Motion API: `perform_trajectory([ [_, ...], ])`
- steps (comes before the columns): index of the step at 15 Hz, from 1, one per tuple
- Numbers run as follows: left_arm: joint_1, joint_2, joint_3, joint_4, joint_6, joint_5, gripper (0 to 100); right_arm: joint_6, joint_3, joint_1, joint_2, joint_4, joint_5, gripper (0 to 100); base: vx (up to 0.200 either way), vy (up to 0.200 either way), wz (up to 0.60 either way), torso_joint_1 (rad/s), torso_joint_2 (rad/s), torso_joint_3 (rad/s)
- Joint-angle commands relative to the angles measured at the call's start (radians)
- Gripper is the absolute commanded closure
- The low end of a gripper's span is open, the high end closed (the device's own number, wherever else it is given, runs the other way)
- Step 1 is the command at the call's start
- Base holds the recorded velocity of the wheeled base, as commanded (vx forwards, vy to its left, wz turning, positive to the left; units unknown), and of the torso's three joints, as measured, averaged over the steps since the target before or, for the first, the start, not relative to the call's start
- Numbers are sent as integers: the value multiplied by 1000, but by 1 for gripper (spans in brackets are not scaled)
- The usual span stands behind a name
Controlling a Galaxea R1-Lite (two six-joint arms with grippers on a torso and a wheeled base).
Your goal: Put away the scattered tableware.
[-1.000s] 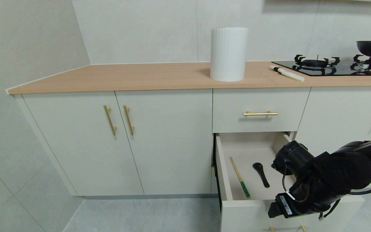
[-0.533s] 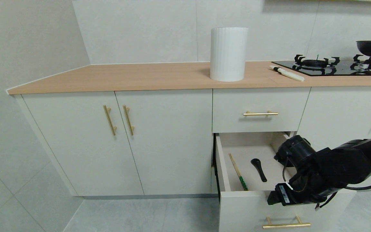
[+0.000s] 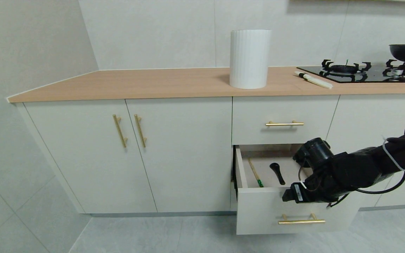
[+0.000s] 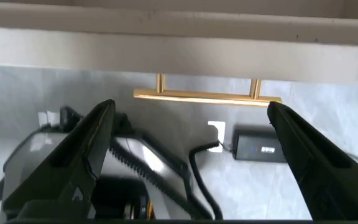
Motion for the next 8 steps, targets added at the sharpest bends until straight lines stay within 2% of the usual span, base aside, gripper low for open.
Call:
perform_trajectory([
  [1,0,0,0,0,0,0,0,-4,-84,-14,67,2,0,0,0,0,0,0,0,0],
  [8,0,0,0,0,0,0,0,-2,-279,-45,212,1,-12,0,0,0,0,0,0,0],
])
